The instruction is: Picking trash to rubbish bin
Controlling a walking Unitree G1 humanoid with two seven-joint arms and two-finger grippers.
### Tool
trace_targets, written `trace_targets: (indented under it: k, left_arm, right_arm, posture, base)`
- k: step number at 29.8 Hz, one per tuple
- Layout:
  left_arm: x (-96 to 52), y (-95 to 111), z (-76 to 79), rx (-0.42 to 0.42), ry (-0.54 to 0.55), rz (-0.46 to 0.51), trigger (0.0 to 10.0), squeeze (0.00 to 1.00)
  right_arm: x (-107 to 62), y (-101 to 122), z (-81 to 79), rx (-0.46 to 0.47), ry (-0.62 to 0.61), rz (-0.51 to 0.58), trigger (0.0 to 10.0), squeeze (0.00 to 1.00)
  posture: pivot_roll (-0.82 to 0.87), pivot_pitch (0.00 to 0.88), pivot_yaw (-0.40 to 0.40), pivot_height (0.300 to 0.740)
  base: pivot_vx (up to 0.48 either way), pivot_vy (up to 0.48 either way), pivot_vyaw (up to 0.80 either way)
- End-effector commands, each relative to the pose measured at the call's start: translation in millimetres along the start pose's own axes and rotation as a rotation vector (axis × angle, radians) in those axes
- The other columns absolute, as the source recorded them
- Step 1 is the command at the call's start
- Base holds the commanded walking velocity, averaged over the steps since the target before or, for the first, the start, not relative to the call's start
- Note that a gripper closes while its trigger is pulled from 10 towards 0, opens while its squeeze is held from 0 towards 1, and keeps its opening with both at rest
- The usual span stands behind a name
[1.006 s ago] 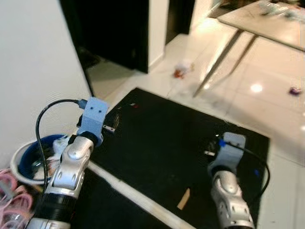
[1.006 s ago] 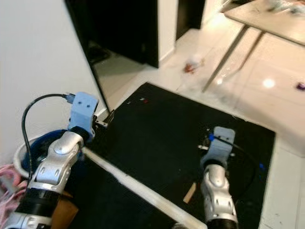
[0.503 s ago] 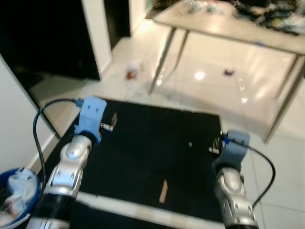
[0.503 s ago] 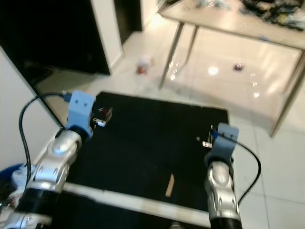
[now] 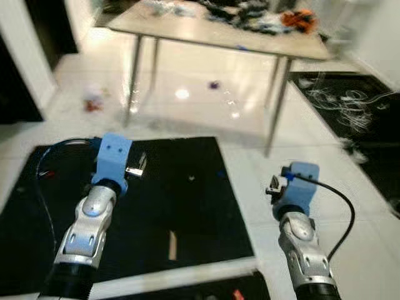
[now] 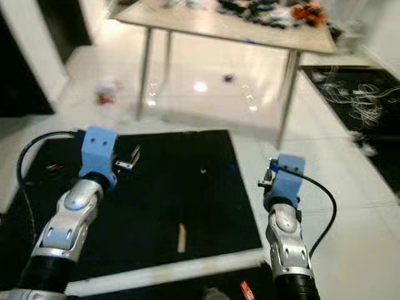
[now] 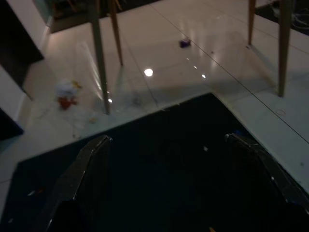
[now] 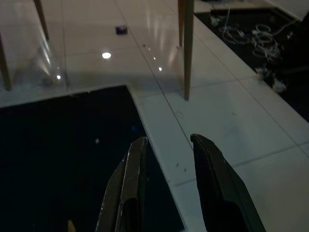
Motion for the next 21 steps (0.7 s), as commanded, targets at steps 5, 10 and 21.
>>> trace_targets:
  k: [5, 10, 21]
  left_arm:
    - [0.3, 6, 3.8, -0.038, -0.003, 0.024, 10.0, 0.0]
    - [1.0, 5, 7.0, -0.044, -0.024, 0.015, 10.0, 0.0]
    - [-0.1, 10, 16.9, -0.066, -0.079, 0.043, 10.0, 0.0]
  right_arm:
    - [1.1, -11, -3.8, 0.006, 0.043, -0.058, 10.0, 0.0]
    - [-4.0, -15, -11.8, 0.031, 0.066, -0.061, 10.0, 0.0]
    - [-7.6, -17, -14.3, 0.035, 0.074, -0.06, 10.0, 0.0]
  posture:
    - [-0.03, 0.143, -0.041, 0.74]
    - [-0.02, 0.147, -0.023, 0.74]
    - [-0.02, 0.153, -0.016, 0.74]
  base:
    - [0.0, 0.0, -0.28]
    - [0.0, 0.0, 0.0]
    - [0.302, 0.0, 0.0]
Point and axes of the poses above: a point about 5 cm out from each wrist's last joint towards the gripper, its own x axis pointing out of the wrist towards the gripper, its own y axis along the axis of the wrist's last joint, z = x × y, the point moved 3 cm from there along x, pointing out of the wrist towards the gripper, and after that the axes turned 7 degrees about -x, right-handed, at the moved point
